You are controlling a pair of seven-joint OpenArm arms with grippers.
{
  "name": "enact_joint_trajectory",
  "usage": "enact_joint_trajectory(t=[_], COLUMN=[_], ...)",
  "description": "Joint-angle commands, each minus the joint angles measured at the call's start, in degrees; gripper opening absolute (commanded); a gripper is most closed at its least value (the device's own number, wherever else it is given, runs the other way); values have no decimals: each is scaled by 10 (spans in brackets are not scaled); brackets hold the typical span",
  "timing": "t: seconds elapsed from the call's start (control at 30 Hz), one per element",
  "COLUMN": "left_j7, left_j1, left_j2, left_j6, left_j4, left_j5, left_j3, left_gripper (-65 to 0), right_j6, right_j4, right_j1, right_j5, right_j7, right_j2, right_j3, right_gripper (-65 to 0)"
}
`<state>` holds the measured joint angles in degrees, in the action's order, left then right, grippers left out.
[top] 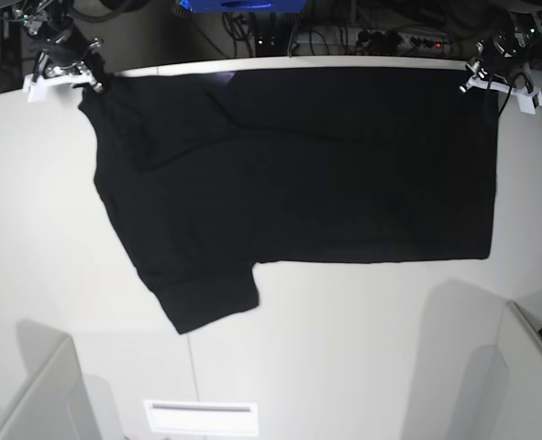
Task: Fold the T-shirt properly
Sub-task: 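Release the shirt and move the right gripper toward the sleeve hem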
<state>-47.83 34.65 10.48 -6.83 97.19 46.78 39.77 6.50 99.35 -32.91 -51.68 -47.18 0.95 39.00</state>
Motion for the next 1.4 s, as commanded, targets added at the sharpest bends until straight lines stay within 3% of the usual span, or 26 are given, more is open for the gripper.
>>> enact_joint_trajectory(t=[0.0, 0.27, 0.3, 0.37, 0.47, 0.6, 0.7, 0.97, 1.03, 1.23, 1.3, 1.37], left_j7=[6, 5, 5, 5, 5, 6, 6, 5, 5, 3, 3, 3], left_j1=[5, 6, 6, 6, 7, 7, 4, 2, 1, -48, -58, -71], left_j2=[6, 6, 6, 6, 6, 6, 6, 6, 6, 7, 8, 9], left_j6=[-2, -2, -2, -2, -2, -2, -2, -2, -2, -2, -2, -2], left_j4=[10, 11, 11, 11, 11, 11, 12, 76, 111, 141, 142, 142], left_j5=[5, 5, 5, 5, 5, 5, 5, 5, 5, 1, 5, 5], left_j3=[5, 6, 6, 6, 6, 7, 28, 136, 149, 146, 146, 146], left_gripper=[-650, -650, -650, -625, -388, -117, -8, 0, 0, -5, -59, -166], right_j6=[4, 4, 4, 4, 4, 4, 1, 4, 4, 1, 1, 0], right_j4=[10, 10, 10, 10, 11, 38, 65, 101, 112, 94, 81, 57], right_j1=[-4, -3, -3, -3, -4, -5, -8, 0, 17, 96, 129, 169], right_j5=[-7, -8, -8, -8, -8, -7, -5, -4, -3, -2, -2, -2], right_j7=[6, -7, -6, -6, -5, -6, -6, -7, -7, -5, -6, -6], right_j2=[-6, -6, -6, -6, -6, -3, -3, -7, -8, -71, -85, -96], right_j3=[2, 3, 3, 3, 4, 31, 61, 90, 71, -37, -60, -78], right_gripper=[-650, -650, -617, -488, -351, -345, -345, -345, -344, -345, -345, -345])
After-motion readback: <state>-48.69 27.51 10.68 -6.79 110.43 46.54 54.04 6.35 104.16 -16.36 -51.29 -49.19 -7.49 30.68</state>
